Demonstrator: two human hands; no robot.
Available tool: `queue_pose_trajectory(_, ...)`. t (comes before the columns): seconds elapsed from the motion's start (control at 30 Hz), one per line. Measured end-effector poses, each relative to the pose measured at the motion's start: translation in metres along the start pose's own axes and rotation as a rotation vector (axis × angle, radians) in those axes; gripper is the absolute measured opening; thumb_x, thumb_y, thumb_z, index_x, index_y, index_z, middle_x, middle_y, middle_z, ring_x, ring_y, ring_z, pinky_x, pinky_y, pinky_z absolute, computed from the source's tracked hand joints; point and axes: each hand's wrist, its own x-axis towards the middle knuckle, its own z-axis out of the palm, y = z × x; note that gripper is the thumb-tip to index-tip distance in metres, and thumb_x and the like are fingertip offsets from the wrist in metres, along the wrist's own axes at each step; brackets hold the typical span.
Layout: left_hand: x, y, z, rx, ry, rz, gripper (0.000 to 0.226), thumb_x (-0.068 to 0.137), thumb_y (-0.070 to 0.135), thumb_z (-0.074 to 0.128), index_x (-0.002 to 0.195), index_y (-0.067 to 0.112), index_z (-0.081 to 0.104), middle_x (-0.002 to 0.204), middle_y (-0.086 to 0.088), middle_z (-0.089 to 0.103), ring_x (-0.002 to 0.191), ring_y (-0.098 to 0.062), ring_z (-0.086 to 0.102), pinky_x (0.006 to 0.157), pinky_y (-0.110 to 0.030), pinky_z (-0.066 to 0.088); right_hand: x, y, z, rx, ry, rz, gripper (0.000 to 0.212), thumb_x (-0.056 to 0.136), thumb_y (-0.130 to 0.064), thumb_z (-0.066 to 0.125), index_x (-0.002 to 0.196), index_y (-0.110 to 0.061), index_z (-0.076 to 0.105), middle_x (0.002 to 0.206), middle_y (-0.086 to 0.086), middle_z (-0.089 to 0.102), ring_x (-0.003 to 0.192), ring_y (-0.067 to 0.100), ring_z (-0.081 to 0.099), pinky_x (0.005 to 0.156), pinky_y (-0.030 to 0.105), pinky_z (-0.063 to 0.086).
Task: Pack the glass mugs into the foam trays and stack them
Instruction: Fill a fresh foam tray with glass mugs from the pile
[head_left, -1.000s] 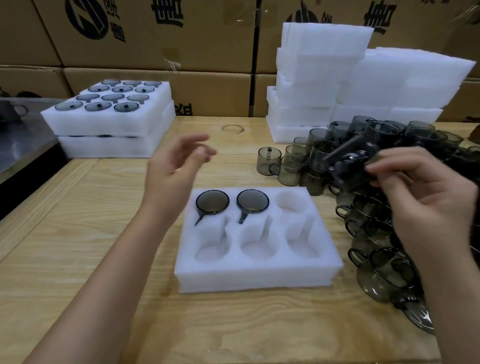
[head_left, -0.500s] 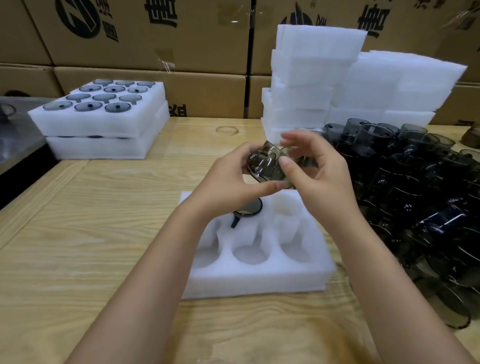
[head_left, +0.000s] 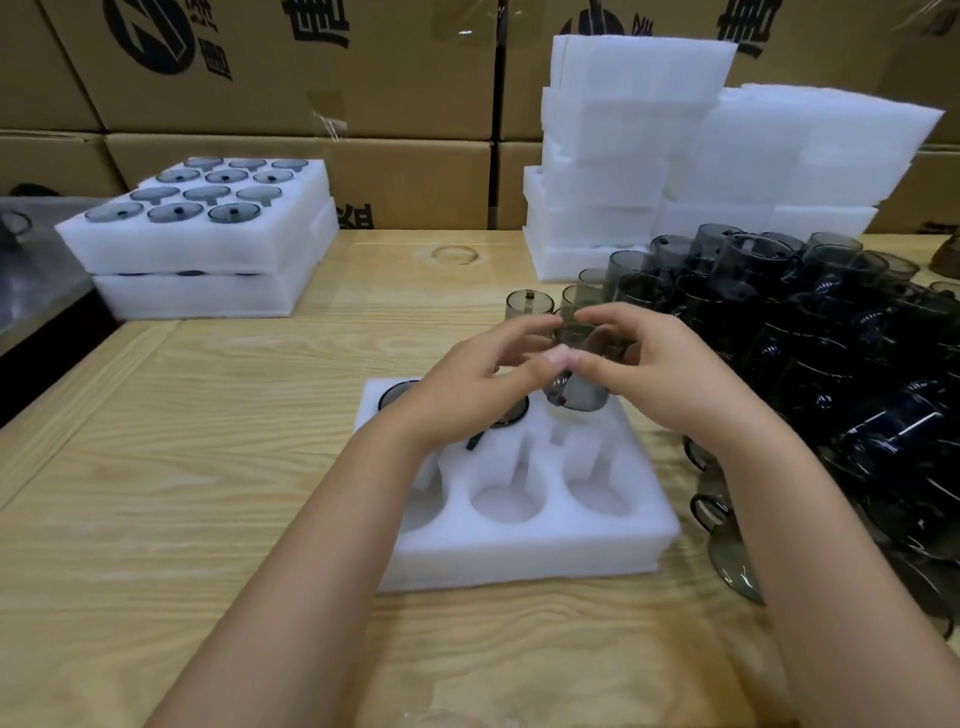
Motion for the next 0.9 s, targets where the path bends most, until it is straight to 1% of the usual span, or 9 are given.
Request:
queue_pose_trajectory(0.2, 0.001, -0.007, 0.0, 0.066, -0.028, -0.071, 0.03, 0.092, 0.042, 0.057, 0.122, 0.043, 0.056, 0.116, 0.018, 0.063, 0.113, 0.009, 0.053, 0.096, -0.026, 0.047, -0.006, 0.002, 0.001, -0.169, -0.078, 0.002, 0.067, 0.073, -0.05, 0.07, 0.134, -0.034, 0.048, 0.11, -0.018, 0.053, 0.1, 0.005, 0.055, 0.085, 0.024, 0.04)
queue_pose_trajectory(0.33, 0.0, -0.006, 0.001, 0.103, -0.01, -0.078, 0.026, 0.091, 0.045, 0.058, 0.116, 0.042, 0.058, 0.11, 0.021, 0.064, 0.107, 0.011, 0.055, 0.08, -0.018, 0.052, -0.007, 0.001, 0.003, -0.199, -0.127, -0.013, 0.065, 0.074, -0.048, 0.072, 0.133, -0.037, 0.047, 0.103, -0.021, 0.051, 0.094, 0.003, 0.053, 0.074, 0.02, 0.038)
queue_pose_trajectory(0.43, -0.001, 0.001, 0.004, 0.175, 0.015, -0.073, 0.022, 0.093, 0.049, 0.048, 0.111, 0.04, 0.058, 0.102, 0.025, 0.063, 0.089, 0.013, 0.056, 0.058, -0.013, 0.044, -0.008, 0.0, 0.002, -0.232, -0.159, -0.011, 0.061, 0.075, -0.046, 0.071, 0.131, -0.037, 0.047, 0.112, -0.018, 0.054, 0.104, 0.005, 0.051, 0.08, 0.024, 0.038)
queue_pose_trajectory(0.47, 0.0, 0.004, 0.007, 0.231, 0.024, -0.046, 0.027, 0.095, 0.049, 0.043, 0.115, 0.037, 0.056, 0.107, 0.022, 0.063, 0.086, 0.011, 0.056, 0.062, -0.013, 0.043, -0.007, 0.0, 0.002, -0.231, -0.167, -0.015, 0.061, 0.075, -0.048, 0.069, 0.131, -0.036, 0.047, 0.118, -0.018, 0.055, 0.109, 0.005, 0.051, 0.085, 0.025, 0.039)
queue_pose_trajectory(0.53, 0.003, 0.011, 0.015, 0.371, 0.038, 0.04, 0.045, 0.097, 0.053, 0.035, 0.133, 0.028, 0.047, 0.13, 0.008, 0.057, 0.109, -0.002, 0.053, 0.087, -0.024, 0.043, -0.007, -0.006, 0.006, -0.179, -0.166, -0.068, 0.062, 0.076, -0.048, 0.06, 0.134, -0.032, 0.045, 0.128, -0.019, 0.051, 0.118, 0.003, 0.048, 0.092, 0.025, 0.039)
queue_pose_trajectory(0.63, 0.005, 0.021, 0.032, 0.422, 0.027, 0.06, 0.074, 0.088, 0.065, 0.024, 0.15, 0.024, 0.024, 0.158, -0.002, 0.022, 0.144, -0.014, 0.02, 0.116, -0.032, 0.02, -0.003, -0.012, 0.021, -0.206, -0.163, -0.199, 0.041, 0.086, -0.029, 0.049, 0.127, -0.029, 0.045, 0.137, -0.007, 0.044, 0.127, 0.013, 0.042, 0.105, 0.04, 0.036)
queue_pose_trajectory(0.7, 0.004, 0.018, 0.04, 0.484, -0.034, -0.007, 0.079, 0.088, 0.069, 0.024, 0.153, 0.025, 0.013, 0.162, -0.004, 0.001, 0.148, -0.015, 0.003, 0.119, -0.034, 0.006, -0.003, -0.006, 0.034, -0.51, -0.225, -0.21, 0.06, 0.092, -0.03, 0.043, 0.147, -0.026, 0.02, 0.154, -0.003, 0.018, 0.143, 0.018, 0.014, 0.118, 0.046, 0.011)
queue_pose_trajectory(0.77, 0.003, 0.011, 0.046, 0.59, -0.116, -0.056, 0.074, 0.094, 0.065, 0.023, 0.154, 0.026, 0.005, 0.161, -0.001, -0.009, 0.148, -0.013, -0.002, 0.119, -0.037, 0.0, -0.005, 0.005, 0.043, -0.712, -0.297, -0.135, 0.072, 0.095, -0.036, 0.039, 0.15, -0.027, -0.007, 0.158, -0.004, -0.011, 0.145, 0.016, -0.012, 0.116, 0.038, -0.008)
queue_pose_trajectory(0.9, 0.007, 0.005, 0.05, 0.669, -0.152, -0.099, 0.074, 0.093, 0.065, 0.018, 0.153, 0.025, 0.003, 0.161, -0.002, -0.011, 0.148, -0.012, -0.003, 0.119, -0.039, -0.005, -0.009, 0.011, 0.047, -0.687, -0.341, -0.084, 0.078, 0.094, -0.04, 0.043, 0.149, -0.029, -0.013, 0.157, -0.006, -0.018, 0.144, 0.014, -0.015, 0.117, 0.039, -0.005)
